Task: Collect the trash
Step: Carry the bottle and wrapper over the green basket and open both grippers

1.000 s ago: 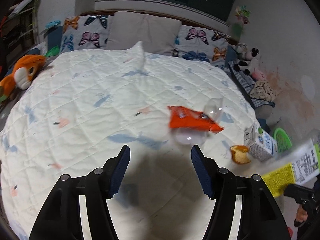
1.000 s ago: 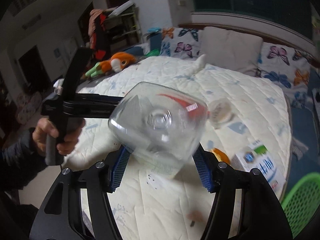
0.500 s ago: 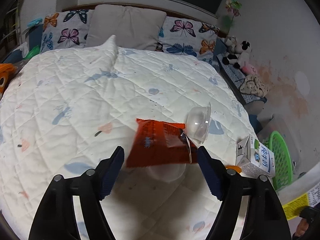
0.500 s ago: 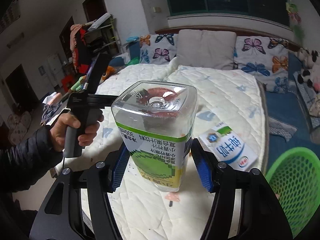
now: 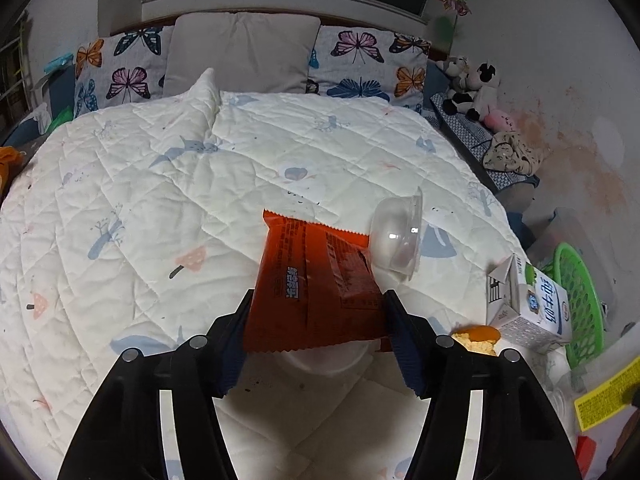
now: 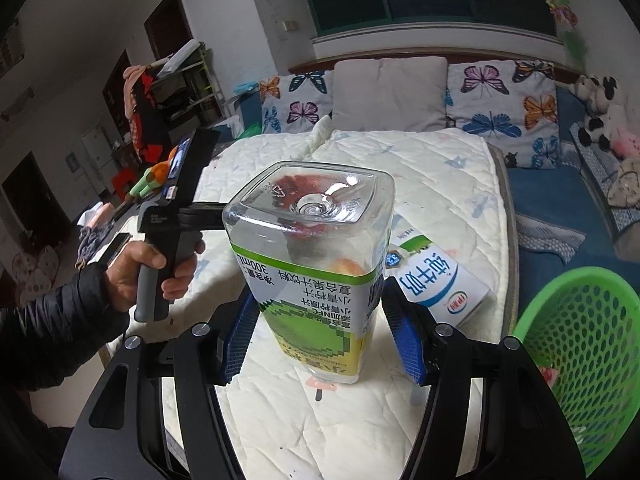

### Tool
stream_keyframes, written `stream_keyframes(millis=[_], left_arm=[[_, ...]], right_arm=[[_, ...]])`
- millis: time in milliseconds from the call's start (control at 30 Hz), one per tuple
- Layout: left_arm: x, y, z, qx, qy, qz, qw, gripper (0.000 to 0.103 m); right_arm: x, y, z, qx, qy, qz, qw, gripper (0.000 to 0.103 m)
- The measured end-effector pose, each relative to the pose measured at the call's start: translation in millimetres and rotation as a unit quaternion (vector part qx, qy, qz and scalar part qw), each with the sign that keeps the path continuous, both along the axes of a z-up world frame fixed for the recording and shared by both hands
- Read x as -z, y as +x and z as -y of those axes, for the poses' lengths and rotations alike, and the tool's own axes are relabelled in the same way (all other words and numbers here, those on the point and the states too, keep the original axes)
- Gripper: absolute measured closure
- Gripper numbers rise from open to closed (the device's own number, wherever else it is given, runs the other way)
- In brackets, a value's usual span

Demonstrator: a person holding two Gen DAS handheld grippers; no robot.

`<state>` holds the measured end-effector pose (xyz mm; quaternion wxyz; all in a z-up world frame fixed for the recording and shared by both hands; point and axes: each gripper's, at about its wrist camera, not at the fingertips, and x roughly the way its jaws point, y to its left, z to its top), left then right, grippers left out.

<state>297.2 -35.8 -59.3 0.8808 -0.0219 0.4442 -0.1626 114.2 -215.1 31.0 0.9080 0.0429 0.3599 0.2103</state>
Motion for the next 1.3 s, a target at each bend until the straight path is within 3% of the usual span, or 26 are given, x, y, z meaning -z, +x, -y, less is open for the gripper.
stream_keyframes(millis=[567,1000,1300], left_arm=[[-62,-67,5,0.035,-0.042,0.065,0.9964,0.043],[-93,-96,86,0.126,-0.066,0.084,0.9863,0.043],[-91,-108,156,0.187,-0.059,0.077,0.9776,0.043]], right_arm=[[-20,-31,53,0.082,0.015,0.022,0.996,0.041],[-15,-59,128,0.196,-0.021,0.023,0.980,0.041],[28,-63,174,0.262,-0.055,-0.026,0.963,0.041]])
